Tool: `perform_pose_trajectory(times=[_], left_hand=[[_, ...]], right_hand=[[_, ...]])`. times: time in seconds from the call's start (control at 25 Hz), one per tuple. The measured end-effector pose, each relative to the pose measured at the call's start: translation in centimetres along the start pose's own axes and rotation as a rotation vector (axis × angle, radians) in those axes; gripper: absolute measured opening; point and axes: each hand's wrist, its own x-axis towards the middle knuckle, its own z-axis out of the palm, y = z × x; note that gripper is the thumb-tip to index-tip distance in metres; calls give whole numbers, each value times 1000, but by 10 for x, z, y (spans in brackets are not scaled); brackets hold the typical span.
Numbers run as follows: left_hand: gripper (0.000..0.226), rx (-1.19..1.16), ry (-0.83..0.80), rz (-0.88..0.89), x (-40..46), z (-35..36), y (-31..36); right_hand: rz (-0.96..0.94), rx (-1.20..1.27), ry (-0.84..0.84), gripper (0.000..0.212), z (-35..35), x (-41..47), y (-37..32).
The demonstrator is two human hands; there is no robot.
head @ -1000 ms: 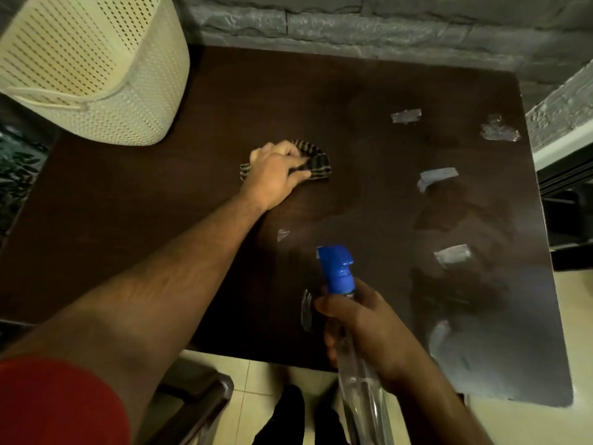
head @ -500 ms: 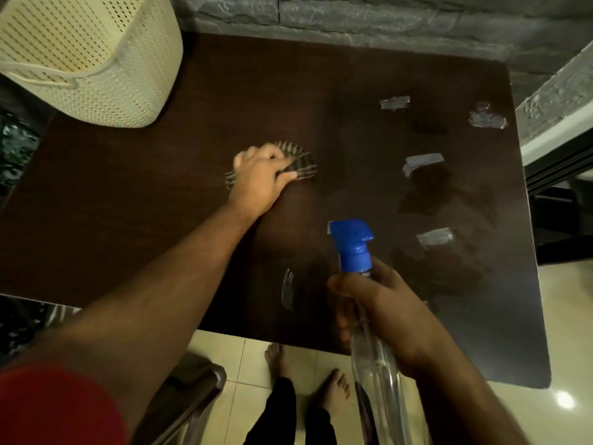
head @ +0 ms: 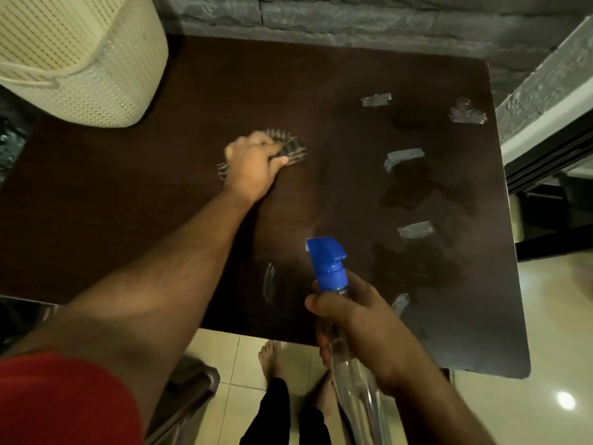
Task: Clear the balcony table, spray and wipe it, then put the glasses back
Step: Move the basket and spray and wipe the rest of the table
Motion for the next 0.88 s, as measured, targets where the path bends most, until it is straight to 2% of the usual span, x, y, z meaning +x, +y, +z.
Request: perform_pose_trajectory(times=[0.12,0.2,0.24,0.32,0.4,0.52,0.64,0.76,0.88], left_hand=[[33,-57,-165,374,-81,6,18],[39,-78,-156,459,-128,-11,-23],[41,-70,-107,405,-130,-20,-47],[44,-50,-9,166,-94,-31,-77],[39,-2,37,28,-48,-25,-75],[32,-17,47,31,-37,-7,-45],[30,-52,48,98,-70,-4,-38],[32,-94,31,151,-104,-6,-25],[34,-109,-7,171,-119,-5,-21]], right_hand=[[-2,-4,-32,32,6,-2,-2],[10,11,-60,34,8,-6,-3],[23,55,-76,34,9,-8,-3],[42,103,-110,34,11,-11,-1],[50,58,-110,34,13,-11,5],[81,-59,-106,37,18,-14,18],[151,-39,-123,38,28,-23,28],[135,-45,-86,28,29,-24,27],[114,-79,-143,31,27,-23,21]])
